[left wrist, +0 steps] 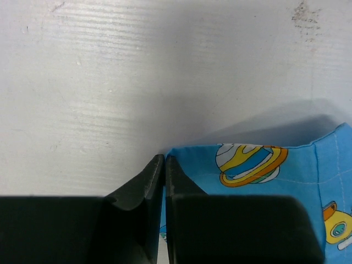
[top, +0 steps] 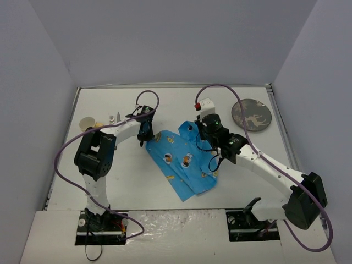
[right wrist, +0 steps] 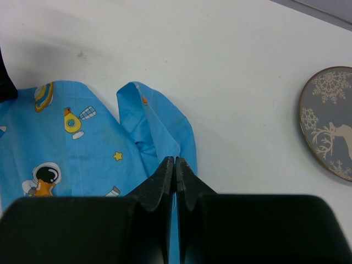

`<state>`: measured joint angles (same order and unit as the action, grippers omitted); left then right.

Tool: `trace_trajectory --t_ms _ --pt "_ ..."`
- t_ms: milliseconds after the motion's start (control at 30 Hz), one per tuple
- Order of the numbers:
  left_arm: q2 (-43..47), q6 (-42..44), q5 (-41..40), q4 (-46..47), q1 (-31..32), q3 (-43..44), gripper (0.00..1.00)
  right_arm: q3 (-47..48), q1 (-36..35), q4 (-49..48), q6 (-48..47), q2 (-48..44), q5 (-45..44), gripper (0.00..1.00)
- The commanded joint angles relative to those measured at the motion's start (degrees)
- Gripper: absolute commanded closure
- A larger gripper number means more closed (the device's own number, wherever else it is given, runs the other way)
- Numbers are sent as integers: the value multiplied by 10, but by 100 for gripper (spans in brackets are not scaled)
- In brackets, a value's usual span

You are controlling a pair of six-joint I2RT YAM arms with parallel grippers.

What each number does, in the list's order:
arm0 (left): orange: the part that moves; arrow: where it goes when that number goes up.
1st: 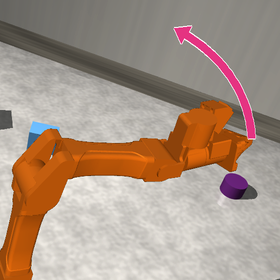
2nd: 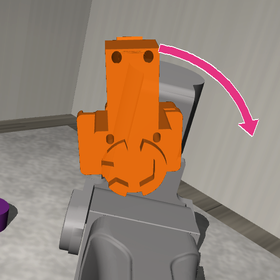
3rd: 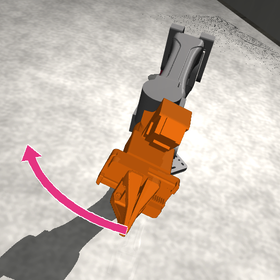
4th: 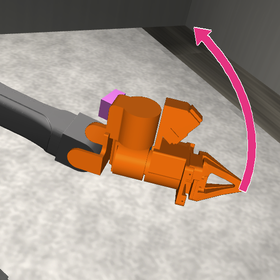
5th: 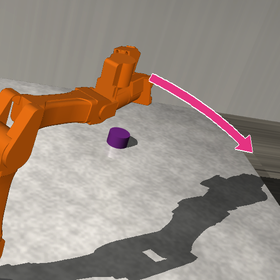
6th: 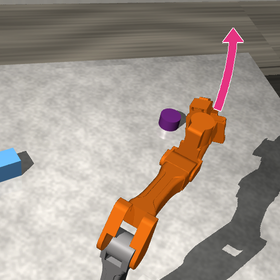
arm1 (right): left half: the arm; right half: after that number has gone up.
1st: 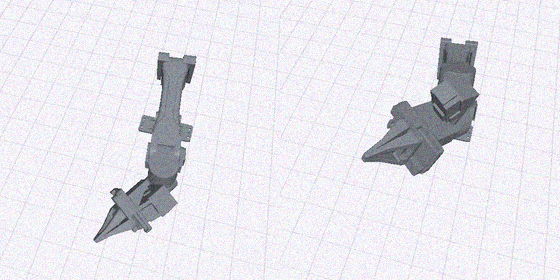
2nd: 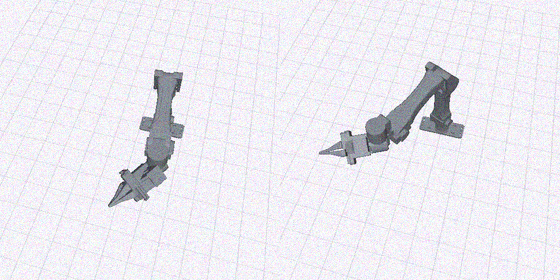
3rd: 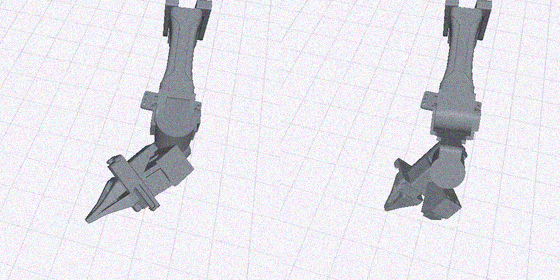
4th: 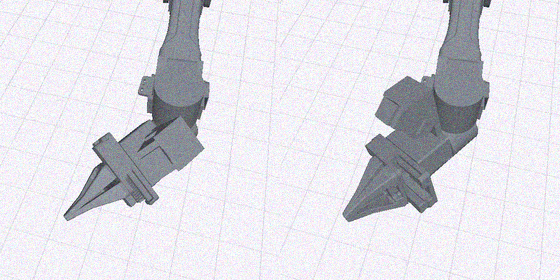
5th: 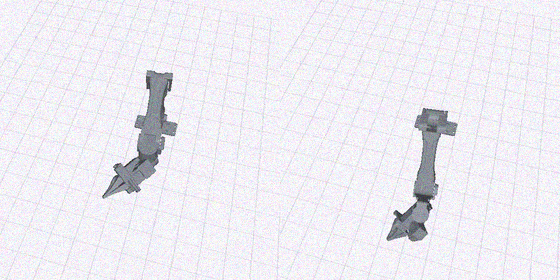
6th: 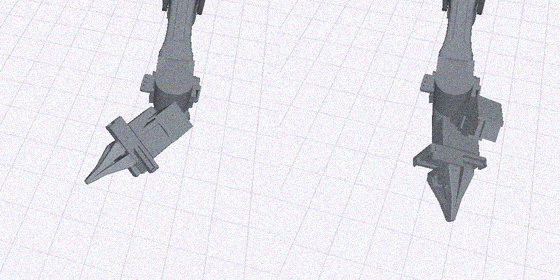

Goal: Set the dinner table for one person

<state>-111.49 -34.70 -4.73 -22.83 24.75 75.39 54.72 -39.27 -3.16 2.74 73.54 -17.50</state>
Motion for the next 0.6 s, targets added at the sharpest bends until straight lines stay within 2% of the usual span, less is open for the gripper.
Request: trace_trajectory --t_ms 0,100,200,367,500,567 --pt "-41 -11 14 -33 6 -32 100 0 7 -29 8 -39 -9 100" --pt "-5 5 7 -50 5 -24 100 8 8 -17 1 -47 -14 100" --pt "89 42 -16 -102 0 14 100 27 9 4 -13 -79 -38 100" --pt "234 118 -74 -184 -1 138 100 78 11 25 -47 -146 -54 100" --pt "286 156 -101 -239 -11 218 100 116 13 29 -75 -169 -78 100" --pt "297 169 -104 -270 -29 259 100 139 14 29 -86 -170 -121 100"
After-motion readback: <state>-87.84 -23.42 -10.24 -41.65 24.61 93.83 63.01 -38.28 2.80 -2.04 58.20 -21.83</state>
